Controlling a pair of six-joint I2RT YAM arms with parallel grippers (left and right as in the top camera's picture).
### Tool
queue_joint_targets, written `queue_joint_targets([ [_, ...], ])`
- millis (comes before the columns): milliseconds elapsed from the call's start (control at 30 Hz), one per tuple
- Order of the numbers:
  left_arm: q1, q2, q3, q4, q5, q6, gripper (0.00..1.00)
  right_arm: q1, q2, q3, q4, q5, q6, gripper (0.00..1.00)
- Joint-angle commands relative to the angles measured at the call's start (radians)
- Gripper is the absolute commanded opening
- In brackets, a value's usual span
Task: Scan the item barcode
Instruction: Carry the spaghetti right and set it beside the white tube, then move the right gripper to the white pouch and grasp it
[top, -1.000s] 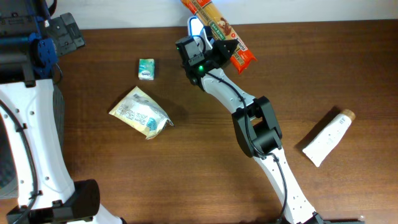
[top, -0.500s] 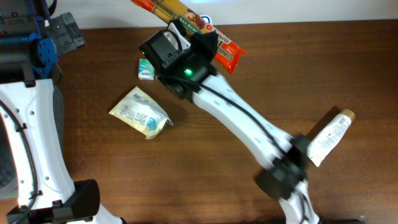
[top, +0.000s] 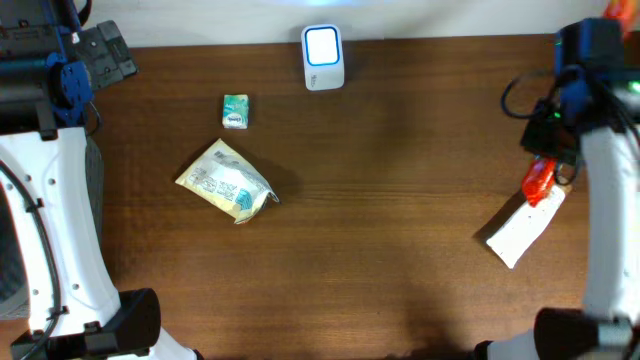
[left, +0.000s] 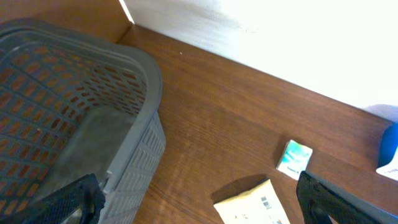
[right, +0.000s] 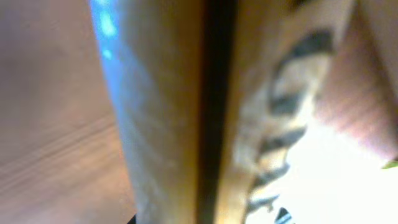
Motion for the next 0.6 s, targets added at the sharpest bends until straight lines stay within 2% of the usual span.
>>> queue_joint_targets([
  [0,0.004,0.003,0.000,0.000,-0.011,0.012,0.99,-0.024,0.087,-0.269,0.145,0.078,0.064,0.04],
  [67,0.004,0.003,0.000,0.000,-0.011,0.012,0.99,-0.026,0.192,-0.359,0.159,0.296,0.221,0.04],
  [100,0.004,0.003,0.000,0.000,-0.011,0.012,0.99,-0.026,0.212,-0.359,0.159,0.344,0.245,0.18],
  [133,0.004,0.003,0.000,0.000,-0.011,0.012,0.99,-0.026,0.213,-0.359,0.159,0.357,0.245,0.44],
  [167,0.004,0.003,0.000,0.000,-0.011,0.012,0.99,-0.026,0.213,-0.359,0.159,0.356,0.245,0.94],
  [200,0.004,0.003,0.000,0.000,-0.011,0.012,0.99,-0.026,0.213,-0.359,0.159,0.349,0.245,0.99],
  [300,0.004,0.003,0.000,0.000,-0.011,0.012,0.99,0.016,0.209,-0.295,0.115,0.283,0.212,0.99],
  [400,0.004,0.003,0.000,0.000,-0.011,0.012,0.99,0.129,0.209,-0.116,0.142,-0.020,0.065,0.99],
  [467,0.004,0.003,0.000,0.000,-0.011,0.012,0.99,0.217,0.212,-0.096,0.329,-0.420,-0.105,0.99],
  [500,0.004,0.003,0.000,0.000,-0.011,0.012,0.99,0.273,0.229,-0.096,0.440,-0.547,-0.123,0.99],
  [567,0.004,0.003,0.000,0.000,-0.011,0.012,0.99,0.373,0.278,-0.096,0.583,-0.637,-0.123,0.99],
])
